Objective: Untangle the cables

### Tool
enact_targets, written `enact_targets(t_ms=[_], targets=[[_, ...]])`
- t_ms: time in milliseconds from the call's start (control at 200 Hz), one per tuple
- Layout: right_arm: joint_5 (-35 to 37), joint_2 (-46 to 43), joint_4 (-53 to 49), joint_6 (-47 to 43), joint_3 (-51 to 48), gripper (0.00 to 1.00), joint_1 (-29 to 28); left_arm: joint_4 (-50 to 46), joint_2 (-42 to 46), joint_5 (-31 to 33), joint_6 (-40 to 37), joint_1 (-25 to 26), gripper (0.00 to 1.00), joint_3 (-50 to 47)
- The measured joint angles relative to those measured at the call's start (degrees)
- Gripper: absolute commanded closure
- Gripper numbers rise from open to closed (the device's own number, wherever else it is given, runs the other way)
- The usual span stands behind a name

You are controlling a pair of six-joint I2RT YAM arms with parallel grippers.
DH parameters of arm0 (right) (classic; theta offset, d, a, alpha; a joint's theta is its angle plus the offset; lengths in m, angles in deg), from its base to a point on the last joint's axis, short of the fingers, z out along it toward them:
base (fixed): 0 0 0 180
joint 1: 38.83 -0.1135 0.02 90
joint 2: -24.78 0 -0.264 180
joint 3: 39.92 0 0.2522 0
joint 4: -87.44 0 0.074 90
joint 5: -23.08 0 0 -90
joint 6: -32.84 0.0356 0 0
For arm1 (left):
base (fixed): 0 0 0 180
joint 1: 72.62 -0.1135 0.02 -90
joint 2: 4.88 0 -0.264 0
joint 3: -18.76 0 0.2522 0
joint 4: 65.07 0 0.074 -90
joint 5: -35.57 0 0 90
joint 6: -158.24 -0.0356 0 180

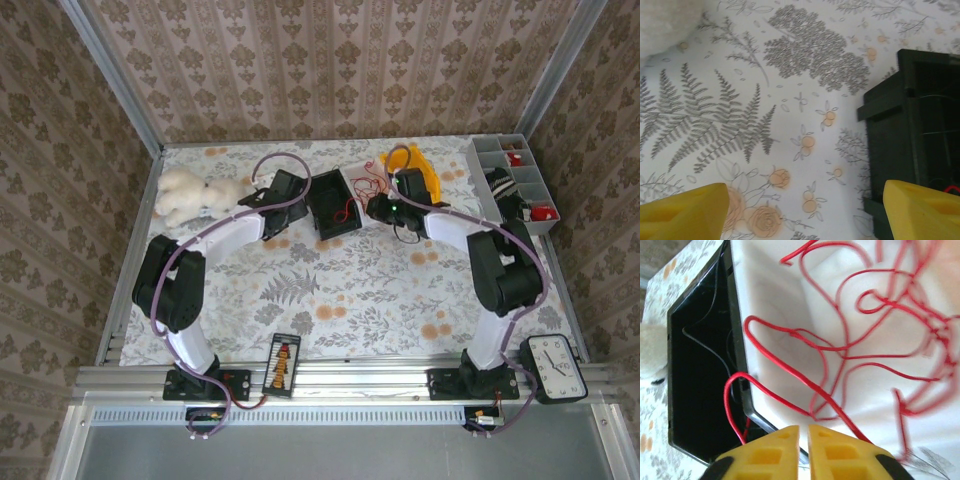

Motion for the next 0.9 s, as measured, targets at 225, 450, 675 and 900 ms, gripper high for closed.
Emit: enact_targets(t_ms=[225, 450, 675, 900], targets=[[14.9, -15.7, -1.1, -4.1, -10.5, 0.5, 4.3, -0.4, 7.3, 10.5, -5.2, -1.0, 0.0, -7.7], [31.3, -29.0, -1.7, -11.8, -17.6, 0.36, 6.9, -1.5, 18.4, 23.1, -14.8, -9.3, 0.0, -14.0], [39.9, -25.9, 7.8, -21.8, -25.3, 0.3, 6.9, 1.6, 20.7, 25.9, -22.3, -17.6, 0.0, -23.6], [41.2, -17.0, 25.0, -29.6, -33.6, 0.0, 7.7, 6.2, 16.1, 22.9, -29.2, -19.9, 0.0, -22.0]])
